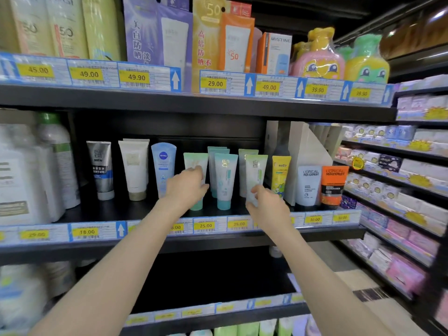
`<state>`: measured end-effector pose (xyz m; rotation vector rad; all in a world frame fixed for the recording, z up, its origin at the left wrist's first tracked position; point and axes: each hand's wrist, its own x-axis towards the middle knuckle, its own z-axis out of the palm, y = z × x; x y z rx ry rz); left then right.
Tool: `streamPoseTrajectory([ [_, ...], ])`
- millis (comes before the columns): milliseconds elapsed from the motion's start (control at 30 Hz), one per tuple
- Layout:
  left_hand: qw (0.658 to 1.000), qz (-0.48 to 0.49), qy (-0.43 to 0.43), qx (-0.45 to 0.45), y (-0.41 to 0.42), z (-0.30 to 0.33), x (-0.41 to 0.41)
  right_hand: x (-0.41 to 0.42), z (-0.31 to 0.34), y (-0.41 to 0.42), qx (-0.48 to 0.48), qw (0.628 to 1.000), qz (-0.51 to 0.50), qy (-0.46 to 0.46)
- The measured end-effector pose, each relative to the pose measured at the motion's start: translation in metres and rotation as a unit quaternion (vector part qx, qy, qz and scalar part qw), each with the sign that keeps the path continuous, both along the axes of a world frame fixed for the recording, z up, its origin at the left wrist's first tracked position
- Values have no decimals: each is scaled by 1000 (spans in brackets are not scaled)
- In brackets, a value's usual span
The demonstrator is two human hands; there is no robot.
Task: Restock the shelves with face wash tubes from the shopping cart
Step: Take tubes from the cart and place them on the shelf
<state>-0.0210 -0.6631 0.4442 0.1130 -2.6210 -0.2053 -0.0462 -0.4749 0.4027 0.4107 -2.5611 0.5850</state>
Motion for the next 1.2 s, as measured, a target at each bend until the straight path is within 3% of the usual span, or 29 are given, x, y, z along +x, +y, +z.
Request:
streamPoseTrajectory([
  [200, 981, -124, 56, -136, 85, -7, 11, 19, -3, 72, 60, 995, -73, 42],
  [433, 952, -245, 42, -181, 225, -42, 18, 62, -33, 206, 89, 977, -195, -5],
  [767, 887, -417, -83, -180, 399, -157, 40, 151, -142, 369, 39, 920, -354, -166],
  [900, 826, -534, -84, -158, 449, -209, 49, 178, -206, 404, 3, 890, -388, -241],
  [1100, 780, -542, -238, -205, 505, -311, 40, 199, -289, 429, -52, 835, -423, -349],
  [1200, 759, -547, -270, -226, 522, -350, 36, 198, -332, 439, -126, 793, -443, -398],
])
